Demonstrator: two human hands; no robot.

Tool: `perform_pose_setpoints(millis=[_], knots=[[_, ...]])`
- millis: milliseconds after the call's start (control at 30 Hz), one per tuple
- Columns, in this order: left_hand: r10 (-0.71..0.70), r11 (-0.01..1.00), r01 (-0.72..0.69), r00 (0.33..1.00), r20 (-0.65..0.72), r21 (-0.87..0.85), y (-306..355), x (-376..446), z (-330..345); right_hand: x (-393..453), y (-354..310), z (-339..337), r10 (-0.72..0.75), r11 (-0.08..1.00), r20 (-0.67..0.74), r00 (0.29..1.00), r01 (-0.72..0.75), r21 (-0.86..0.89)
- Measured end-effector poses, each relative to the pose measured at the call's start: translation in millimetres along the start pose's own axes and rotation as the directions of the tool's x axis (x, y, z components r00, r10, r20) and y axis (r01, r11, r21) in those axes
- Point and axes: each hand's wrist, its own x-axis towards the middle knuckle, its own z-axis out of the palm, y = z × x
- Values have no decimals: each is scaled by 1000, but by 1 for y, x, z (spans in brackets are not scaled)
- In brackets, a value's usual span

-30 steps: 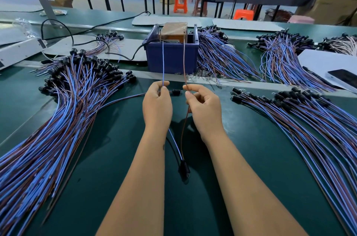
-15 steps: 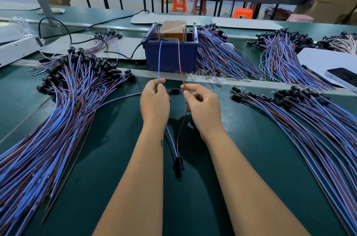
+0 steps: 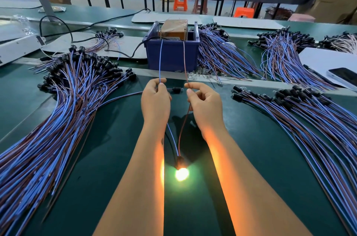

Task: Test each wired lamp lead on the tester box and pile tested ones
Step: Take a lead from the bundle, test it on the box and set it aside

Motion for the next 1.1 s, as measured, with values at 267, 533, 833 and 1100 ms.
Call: perform_pose_setpoints(millis=[267,533,833,1100], knots=[[-12,1000,12,1000,3,6,0,0,0,0,1,-1,-2,1000,-1,1000,2,-10],[-8,1000,8,1000,7,-11,0,0,0,1,3,0,-9,1000,-15,1000,9,-3],[10,997,-8,1000,27,-75,1,-2,0,0,2,-1,-46,999,-17,999,46,3],[14,964,63,958,286,-257,9,-8,2,0,4,5,-112,993,45,993,110,40]])
